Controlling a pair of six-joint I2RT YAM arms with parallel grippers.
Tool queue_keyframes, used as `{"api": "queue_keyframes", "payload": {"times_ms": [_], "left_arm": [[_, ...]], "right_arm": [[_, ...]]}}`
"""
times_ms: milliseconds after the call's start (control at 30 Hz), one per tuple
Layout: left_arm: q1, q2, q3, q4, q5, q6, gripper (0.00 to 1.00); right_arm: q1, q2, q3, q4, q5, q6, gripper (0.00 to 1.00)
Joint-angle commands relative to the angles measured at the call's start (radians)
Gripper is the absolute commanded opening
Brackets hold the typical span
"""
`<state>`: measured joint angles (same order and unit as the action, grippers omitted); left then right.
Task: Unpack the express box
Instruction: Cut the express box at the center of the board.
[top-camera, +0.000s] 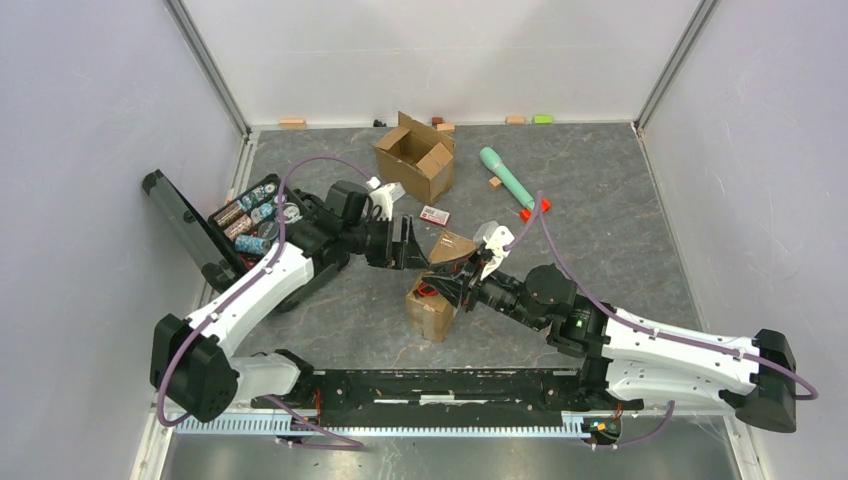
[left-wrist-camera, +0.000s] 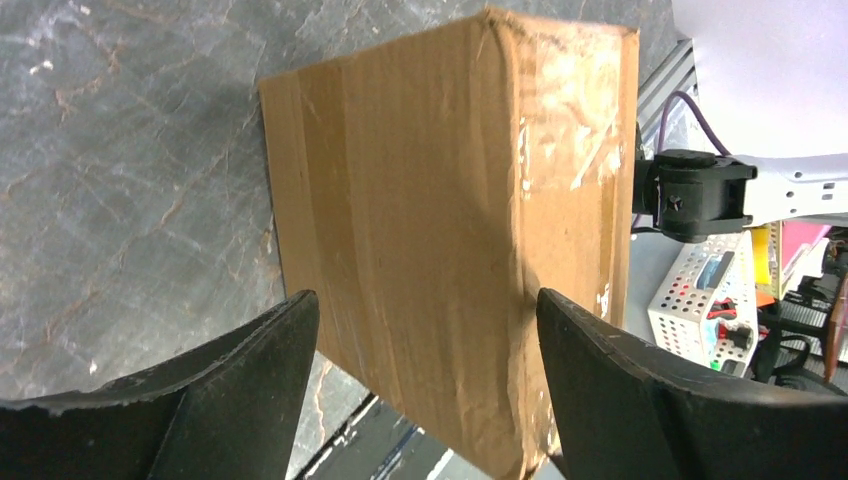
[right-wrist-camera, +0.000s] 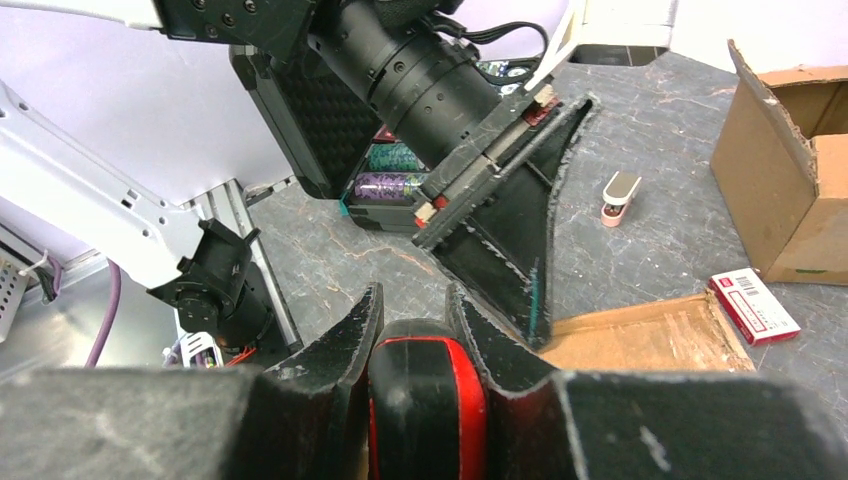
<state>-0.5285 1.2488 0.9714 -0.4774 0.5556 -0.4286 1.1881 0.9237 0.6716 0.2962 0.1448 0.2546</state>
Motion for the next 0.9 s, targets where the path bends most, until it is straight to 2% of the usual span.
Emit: {"api": "queue_keyframes", "payload": {"times_ms": [0, 233, 400, 667, 867], "left_arm": [[0.031, -0.060, 0.061, -0.135, 0.061, 0.047, 0.86], [0.034, -0.126, 0.032, -0.217, 0.106, 0.060, 0.80], [0.035, -0.123, 0.012, -0.238, 0.104, 0.065, 0.68], [0.033, -0.116, 0.007, -0.259, 0.161, 0.076, 0.64], [0.033, -0.087, 0.013, -0.258, 0.230, 0.073, 0.56]], "right_arm": [[0.005, -0.010, 0.003, -0.055, 0.042, -0.037, 0.00], [0.005, -0.013, -0.005, -0.032, 0.048, -0.037, 0.00], [0.005, -0.014, -0.012, -0.013, 0.049, -0.043, 0.00], [0.005, -0.002, -0.007, -0.007, 0.042, -0.048, 0.00], [0.005, 0.003, -0.012, 0.004, 0.041, -0.046, 0.00]]}}
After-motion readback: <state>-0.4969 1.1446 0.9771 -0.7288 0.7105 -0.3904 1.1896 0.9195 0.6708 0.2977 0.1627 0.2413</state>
